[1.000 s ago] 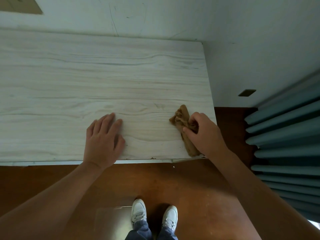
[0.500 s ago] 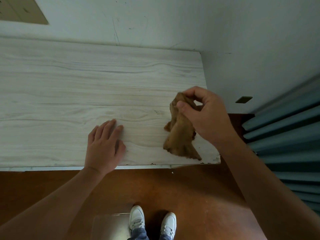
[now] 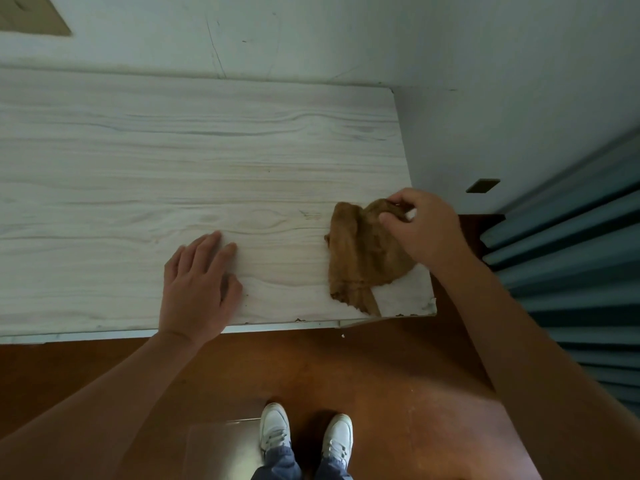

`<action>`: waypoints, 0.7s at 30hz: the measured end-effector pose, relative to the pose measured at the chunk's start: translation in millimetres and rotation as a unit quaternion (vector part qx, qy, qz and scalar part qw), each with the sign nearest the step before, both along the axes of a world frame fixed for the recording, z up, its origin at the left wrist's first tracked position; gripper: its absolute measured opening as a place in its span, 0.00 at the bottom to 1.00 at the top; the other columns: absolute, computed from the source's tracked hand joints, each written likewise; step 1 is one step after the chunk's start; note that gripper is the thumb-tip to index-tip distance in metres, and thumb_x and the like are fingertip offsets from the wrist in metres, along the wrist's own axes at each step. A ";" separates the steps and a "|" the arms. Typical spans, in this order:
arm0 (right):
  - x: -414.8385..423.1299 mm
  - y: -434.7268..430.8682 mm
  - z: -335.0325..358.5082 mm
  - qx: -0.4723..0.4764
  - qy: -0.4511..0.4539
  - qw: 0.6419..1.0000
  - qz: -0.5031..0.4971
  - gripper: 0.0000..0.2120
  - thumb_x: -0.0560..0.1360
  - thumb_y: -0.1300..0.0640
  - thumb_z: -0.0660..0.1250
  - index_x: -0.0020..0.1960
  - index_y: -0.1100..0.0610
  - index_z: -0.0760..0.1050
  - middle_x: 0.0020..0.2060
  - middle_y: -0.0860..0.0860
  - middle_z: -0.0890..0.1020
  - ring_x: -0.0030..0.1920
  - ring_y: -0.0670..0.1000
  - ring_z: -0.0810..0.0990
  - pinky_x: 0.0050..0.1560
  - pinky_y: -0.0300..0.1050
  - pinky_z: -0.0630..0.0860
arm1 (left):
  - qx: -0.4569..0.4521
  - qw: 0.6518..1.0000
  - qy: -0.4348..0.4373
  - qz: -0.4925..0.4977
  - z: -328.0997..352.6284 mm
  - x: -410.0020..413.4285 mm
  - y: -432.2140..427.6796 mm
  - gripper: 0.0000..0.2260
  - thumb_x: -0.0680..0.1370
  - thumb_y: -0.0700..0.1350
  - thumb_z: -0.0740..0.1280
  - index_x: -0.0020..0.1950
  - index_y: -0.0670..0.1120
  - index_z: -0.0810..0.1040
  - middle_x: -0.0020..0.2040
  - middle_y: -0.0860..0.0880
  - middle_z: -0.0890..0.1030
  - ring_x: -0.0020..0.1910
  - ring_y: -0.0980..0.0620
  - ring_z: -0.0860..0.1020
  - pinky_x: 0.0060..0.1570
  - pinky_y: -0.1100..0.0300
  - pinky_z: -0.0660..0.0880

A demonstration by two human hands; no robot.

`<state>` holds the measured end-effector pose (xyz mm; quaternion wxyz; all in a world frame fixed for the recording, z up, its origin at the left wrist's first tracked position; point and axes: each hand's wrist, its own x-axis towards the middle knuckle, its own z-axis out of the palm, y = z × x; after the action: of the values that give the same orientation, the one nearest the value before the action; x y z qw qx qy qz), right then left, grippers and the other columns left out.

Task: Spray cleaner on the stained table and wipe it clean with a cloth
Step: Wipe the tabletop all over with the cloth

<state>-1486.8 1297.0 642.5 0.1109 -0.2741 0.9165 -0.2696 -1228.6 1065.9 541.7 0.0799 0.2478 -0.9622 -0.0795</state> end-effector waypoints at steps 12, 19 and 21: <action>65.9 -10.2 -45.8 0.035 0.006 0.997 0.069 0.23 0.77 0.50 0.69 0.70 0.51 0.71 0.60 0.47 0.74 0.53 0.45 0.75 0.57 0.42 0.77 | -0.009 1.000 0.015 -0.001 0.3 -0.5 1.0 0.23 0.77 0.50 0.58 0.70 0.43 0.77 0.74 0.41 0.73 0.73 0.40 0.70 0.72 0.42 0.65; 92.9 -9.9 -51.3 -0.005 0.008 0.999 0.032 0.15 0.78 0.53 0.69 0.65 0.51 0.76 0.53 0.42 0.73 0.39 0.36 0.71 0.44 0.22 0.68 | -0.002 1.000 0.000 -0.002 3.2 -0.6 -0.3 0.23 0.78 0.50 0.57 0.70 0.44 0.76 0.75 0.41 0.72 0.74 0.40 0.69 0.73 0.42 0.64; 86.1 -12.3 -55.8 -0.017 0.055 0.997 0.044 0.14 0.77 0.53 0.70 0.62 0.52 0.78 0.52 0.43 0.75 0.43 0.38 0.72 0.45 0.23 0.67 | 0.002 1.000 0.000 -0.003 3.7 -1.0 -0.4 0.23 0.78 0.50 0.57 0.70 0.44 0.76 0.75 0.42 0.72 0.74 0.40 0.69 0.73 0.42 0.64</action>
<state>-1400.7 1284.6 586.7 0.0671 -0.3303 0.9036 -0.2644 -1229.6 1065.5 545.5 0.0792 0.2450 -0.9628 -0.0817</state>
